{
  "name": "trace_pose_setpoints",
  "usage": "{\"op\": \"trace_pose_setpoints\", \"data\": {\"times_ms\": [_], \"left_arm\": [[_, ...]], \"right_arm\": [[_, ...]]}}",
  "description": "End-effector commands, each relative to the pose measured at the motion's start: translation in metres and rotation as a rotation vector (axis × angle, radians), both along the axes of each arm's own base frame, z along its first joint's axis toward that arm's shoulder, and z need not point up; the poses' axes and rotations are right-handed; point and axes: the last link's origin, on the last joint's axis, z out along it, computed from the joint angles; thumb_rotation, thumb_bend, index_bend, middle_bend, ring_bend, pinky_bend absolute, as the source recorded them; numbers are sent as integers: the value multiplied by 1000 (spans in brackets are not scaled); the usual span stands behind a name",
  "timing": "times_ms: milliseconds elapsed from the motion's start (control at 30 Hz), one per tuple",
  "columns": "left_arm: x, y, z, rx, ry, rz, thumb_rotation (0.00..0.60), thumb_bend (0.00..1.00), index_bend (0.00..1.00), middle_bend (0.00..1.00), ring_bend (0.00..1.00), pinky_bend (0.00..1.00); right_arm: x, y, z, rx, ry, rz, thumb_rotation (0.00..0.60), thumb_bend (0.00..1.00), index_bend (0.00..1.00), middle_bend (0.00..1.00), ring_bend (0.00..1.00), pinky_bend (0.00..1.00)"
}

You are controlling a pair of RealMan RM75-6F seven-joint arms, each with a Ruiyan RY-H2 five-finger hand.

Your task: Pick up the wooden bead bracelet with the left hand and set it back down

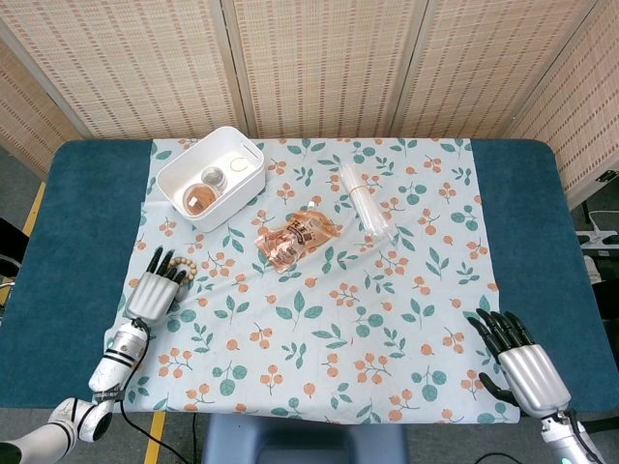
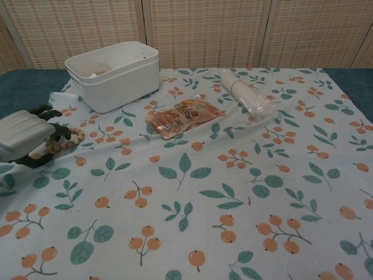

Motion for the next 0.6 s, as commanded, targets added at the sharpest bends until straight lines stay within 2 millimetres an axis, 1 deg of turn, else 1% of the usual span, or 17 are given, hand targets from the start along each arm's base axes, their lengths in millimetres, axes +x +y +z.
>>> {"op": "trace_pose_setpoints", "data": {"times_ms": [33,200,467,600], "left_arm": [[0,0,6,4,32,19,600,445,294,363,81,35],[0,1,6,-7,56,31,600,444,309,382,95,36],[9,7,4,-20,72,27,600,449,289,372,96,36],[8,7,0,-29,113,27,600,449,292,378,95,36]], "right_arm": [[0,0,0,-1,-1,1,600,241,0,0,0,0],[1,1,0,0,-2,4,600,240,0,0,0,0],[1,1,2,-1,-5,4,600,240,0,0,0,0],[1,2,3,-5,-7,4,600,240,0,0,0,0]]}}
